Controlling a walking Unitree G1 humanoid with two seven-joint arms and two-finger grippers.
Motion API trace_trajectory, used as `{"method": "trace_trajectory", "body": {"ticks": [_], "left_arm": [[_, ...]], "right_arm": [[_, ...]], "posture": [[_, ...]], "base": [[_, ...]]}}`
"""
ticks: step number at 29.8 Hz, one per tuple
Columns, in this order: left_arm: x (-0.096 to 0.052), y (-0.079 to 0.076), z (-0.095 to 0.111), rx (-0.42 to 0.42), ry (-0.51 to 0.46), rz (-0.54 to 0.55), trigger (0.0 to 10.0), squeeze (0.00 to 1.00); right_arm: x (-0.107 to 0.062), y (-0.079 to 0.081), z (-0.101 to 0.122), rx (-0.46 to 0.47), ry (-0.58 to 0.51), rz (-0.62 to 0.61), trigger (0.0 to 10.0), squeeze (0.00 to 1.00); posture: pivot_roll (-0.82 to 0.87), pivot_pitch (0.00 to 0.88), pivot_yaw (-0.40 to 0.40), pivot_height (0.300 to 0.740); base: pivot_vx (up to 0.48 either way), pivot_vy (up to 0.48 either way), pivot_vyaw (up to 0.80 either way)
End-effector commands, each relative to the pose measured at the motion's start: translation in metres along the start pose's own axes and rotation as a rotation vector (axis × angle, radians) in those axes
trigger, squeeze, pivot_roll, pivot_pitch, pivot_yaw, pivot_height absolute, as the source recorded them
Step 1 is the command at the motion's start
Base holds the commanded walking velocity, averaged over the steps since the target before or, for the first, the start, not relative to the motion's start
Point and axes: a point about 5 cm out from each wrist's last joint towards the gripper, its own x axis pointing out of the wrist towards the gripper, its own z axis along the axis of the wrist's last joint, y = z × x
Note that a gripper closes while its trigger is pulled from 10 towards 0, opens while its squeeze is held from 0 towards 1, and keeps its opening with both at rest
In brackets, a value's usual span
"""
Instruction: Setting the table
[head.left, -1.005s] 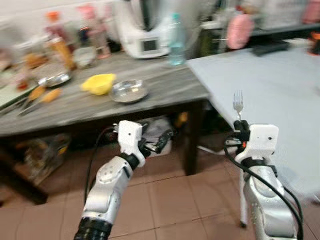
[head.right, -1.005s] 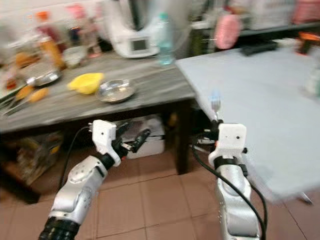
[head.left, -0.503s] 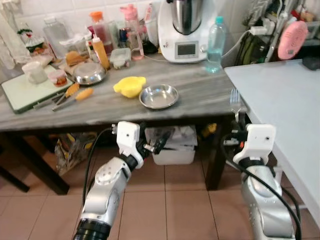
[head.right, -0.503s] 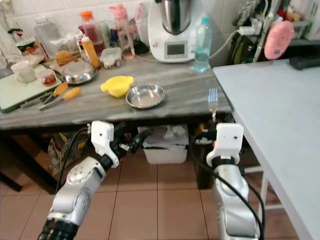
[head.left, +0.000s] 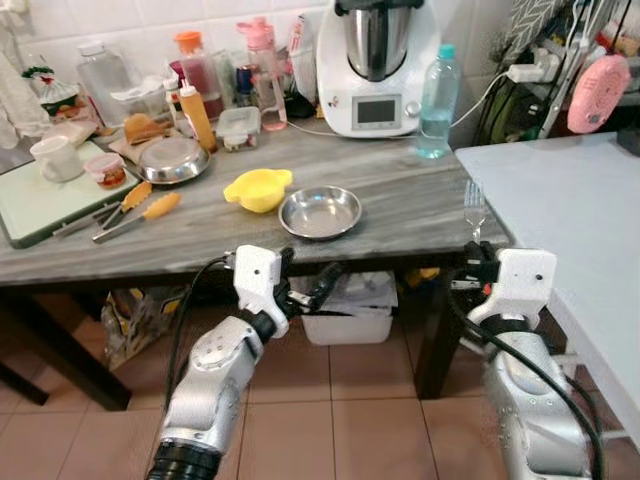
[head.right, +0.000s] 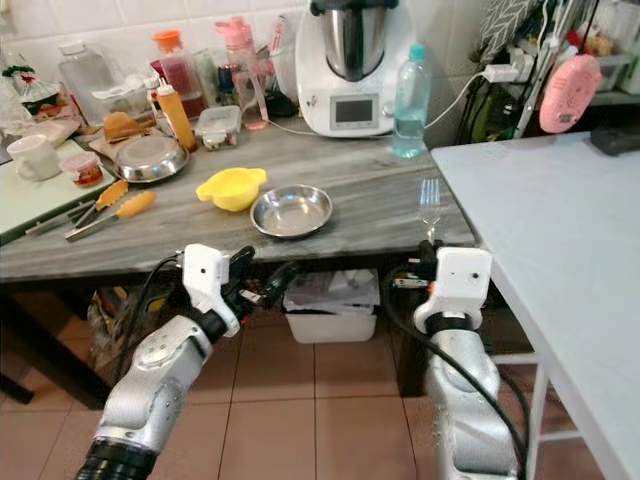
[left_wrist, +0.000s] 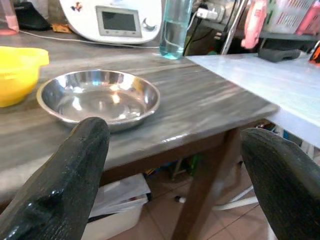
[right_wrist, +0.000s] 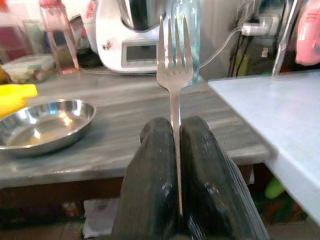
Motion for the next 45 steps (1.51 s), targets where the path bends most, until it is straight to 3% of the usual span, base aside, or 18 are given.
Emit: {"method": "trace_trajectory", "body": {"ticks": [1, 45], "left_arm": [[0.004, -0.007, 0.003, 0.002, -0.007, -0.033, 10.0, 0.00], [0.000, -0.005, 0.001, 0.015, 0.007, -0.027, 10.0, 0.00]], "right_arm": [[0.001, -0.006, 0.004, -0.004, -0.011, -0.024, 10.0, 0.00], [0.001, 0.004, -0.005, -0.014, 0.026, 0.054, 10.0, 0.00]], "posture": [[-0.12, 0.013, 0.088, 0.740], [-0.11, 0.015, 0.084, 0.740]], "base": [[0.270, 0.000, -0.56], [0.247, 0.000, -0.01]]}}
